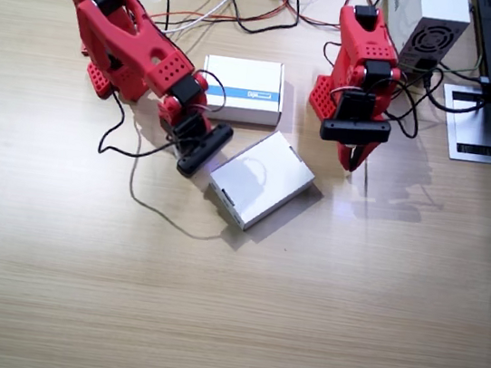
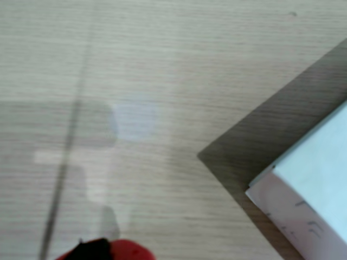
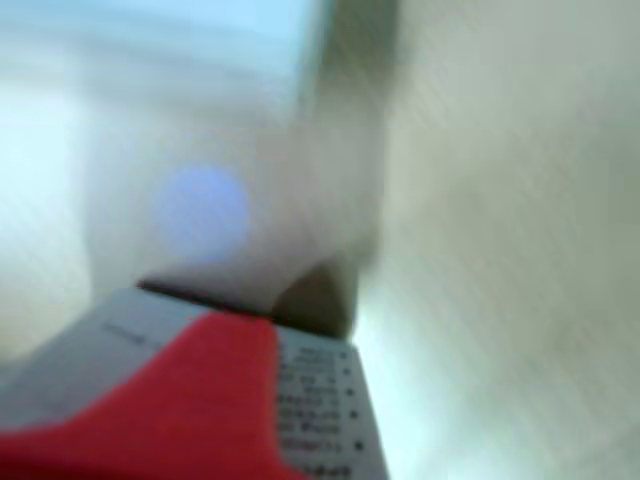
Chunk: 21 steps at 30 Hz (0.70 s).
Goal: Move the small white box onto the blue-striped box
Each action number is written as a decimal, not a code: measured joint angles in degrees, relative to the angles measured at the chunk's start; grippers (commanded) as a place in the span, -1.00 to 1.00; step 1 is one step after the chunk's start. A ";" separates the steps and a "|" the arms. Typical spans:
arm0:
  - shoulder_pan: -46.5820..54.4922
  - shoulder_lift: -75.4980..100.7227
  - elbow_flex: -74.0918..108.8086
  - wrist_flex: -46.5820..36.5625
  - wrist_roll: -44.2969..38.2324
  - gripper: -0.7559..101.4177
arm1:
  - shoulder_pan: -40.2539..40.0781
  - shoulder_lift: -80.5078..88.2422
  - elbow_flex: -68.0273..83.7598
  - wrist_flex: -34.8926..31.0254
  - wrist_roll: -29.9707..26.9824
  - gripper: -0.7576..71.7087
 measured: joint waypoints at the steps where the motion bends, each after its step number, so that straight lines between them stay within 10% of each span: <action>1: 0.00 0.00 0.00 0.00 0.00 -0.99 | 0.18 2.46 -2.64 2.02 -1.58 -0.71; 8: 0.00 0.00 0.00 0.00 0.00 -0.99 | 0.00 7.73 -26.02 11.87 -17.14 -0.73; 21: 0.00 0.00 0.00 0.00 0.00 -0.99 | -7.82 -35.16 -70.22 15.21 -27.07 -0.53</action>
